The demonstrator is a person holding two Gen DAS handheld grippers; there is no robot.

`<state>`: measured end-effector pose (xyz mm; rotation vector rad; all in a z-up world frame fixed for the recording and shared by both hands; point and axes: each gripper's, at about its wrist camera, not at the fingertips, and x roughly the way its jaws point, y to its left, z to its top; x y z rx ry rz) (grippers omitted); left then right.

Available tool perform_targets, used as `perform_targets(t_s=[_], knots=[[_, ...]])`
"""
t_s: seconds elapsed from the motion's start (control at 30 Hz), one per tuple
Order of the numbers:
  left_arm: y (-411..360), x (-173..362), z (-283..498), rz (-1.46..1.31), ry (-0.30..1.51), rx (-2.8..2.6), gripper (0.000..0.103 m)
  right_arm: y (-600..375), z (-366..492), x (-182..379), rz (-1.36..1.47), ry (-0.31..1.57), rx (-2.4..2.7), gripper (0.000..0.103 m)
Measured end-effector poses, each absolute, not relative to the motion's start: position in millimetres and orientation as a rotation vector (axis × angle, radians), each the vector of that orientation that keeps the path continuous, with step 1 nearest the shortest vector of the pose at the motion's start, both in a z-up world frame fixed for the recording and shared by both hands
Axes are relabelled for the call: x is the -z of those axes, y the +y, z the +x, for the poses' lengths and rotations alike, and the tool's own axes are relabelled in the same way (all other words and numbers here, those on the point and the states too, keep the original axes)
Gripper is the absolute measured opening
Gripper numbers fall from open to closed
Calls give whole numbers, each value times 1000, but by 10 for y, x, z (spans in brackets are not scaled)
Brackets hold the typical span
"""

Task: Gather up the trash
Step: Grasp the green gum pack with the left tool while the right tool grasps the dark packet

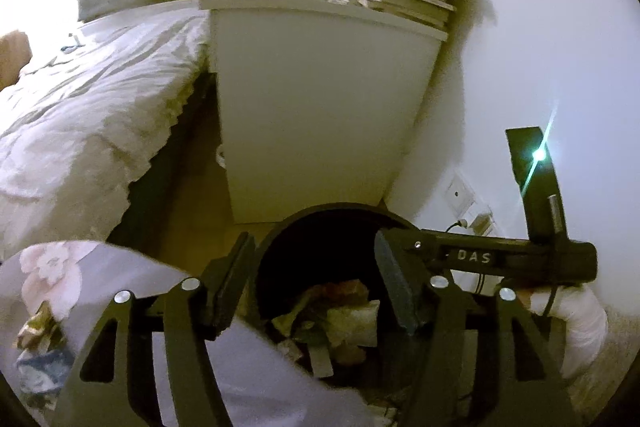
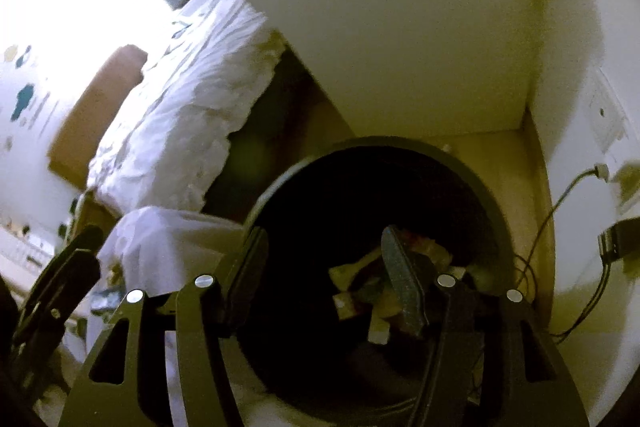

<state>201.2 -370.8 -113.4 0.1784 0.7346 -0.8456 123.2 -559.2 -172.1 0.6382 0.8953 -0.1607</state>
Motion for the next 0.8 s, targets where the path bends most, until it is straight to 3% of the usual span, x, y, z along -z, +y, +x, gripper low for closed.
perform_targets(t_s=[0.43,0.53,0.8], knots=[[-1884,1277,2291,68,774,595,68,-4040,1812,1310,451,958,-212,60],[-1424,1431,2390,102,800,528,68,-3640,1947,1286,412,978,-309,70],[-787,1772,2581,194,852,538,68,-2433,2284,1390,184,1022,-510,71]])
